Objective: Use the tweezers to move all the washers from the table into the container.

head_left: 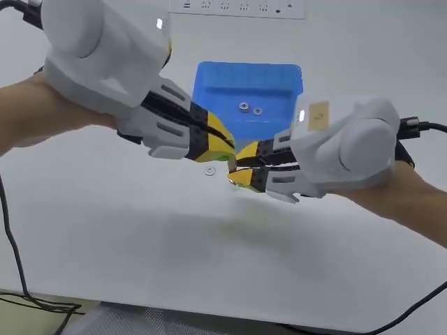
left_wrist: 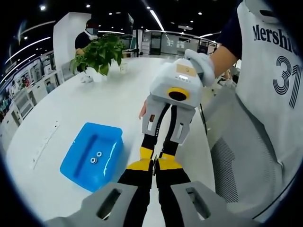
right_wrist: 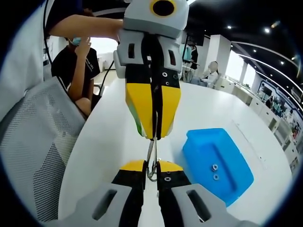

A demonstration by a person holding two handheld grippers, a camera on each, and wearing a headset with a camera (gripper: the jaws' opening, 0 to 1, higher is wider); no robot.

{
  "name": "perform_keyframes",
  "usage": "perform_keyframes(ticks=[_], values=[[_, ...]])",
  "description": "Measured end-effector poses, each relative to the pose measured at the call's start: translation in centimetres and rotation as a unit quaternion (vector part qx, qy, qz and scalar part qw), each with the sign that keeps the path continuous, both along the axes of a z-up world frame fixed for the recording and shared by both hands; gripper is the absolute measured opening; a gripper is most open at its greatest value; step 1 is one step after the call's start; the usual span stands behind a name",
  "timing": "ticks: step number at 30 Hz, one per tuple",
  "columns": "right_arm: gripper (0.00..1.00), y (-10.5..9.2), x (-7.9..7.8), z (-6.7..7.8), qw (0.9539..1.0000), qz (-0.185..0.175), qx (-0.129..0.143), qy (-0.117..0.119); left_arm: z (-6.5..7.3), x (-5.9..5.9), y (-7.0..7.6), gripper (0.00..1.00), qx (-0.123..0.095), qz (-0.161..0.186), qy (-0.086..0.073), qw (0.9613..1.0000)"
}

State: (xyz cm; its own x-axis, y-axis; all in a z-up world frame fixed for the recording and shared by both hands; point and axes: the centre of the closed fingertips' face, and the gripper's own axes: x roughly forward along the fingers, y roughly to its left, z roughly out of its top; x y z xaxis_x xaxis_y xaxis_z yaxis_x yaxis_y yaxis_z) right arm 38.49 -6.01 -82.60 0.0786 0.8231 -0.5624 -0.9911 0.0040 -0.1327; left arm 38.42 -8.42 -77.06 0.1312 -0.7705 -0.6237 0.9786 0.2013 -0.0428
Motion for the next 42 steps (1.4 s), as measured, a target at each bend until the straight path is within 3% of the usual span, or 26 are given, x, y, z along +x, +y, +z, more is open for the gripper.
perform_keyframes(ticks=[11, 25, 30, 42], values=[[0.09, 0.1, 0.5, 2.7, 0.9996, -0.003, 0.012, -0.026, 2.7, 0.3, 0.0, 0.06, 0.005, -0.007, -0.035, 0.9993], [0.09, 0.4, 3.0, 6.6, 0.9969, -0.023, 0.031, -0.069, 6.3, 2.1, 0.0, 0.06, 0.004, -0.016, -0.083, 0.9964], [0.09, 0.5, 3.7, 7.1, 0.9961, -0.029, 0.038, -0.073, 6.8, 2.6, -0.2, 0.05, 0.003, -0.021, -0.092, 0.9955], [0.09, 0.2, 6.3, 7.3, 0.9947, -0.045, 0.045, -0.081, 6.8, 5.3, -0.3, 0.05, 0.000, -0.029, -0.108, 0.9937]])
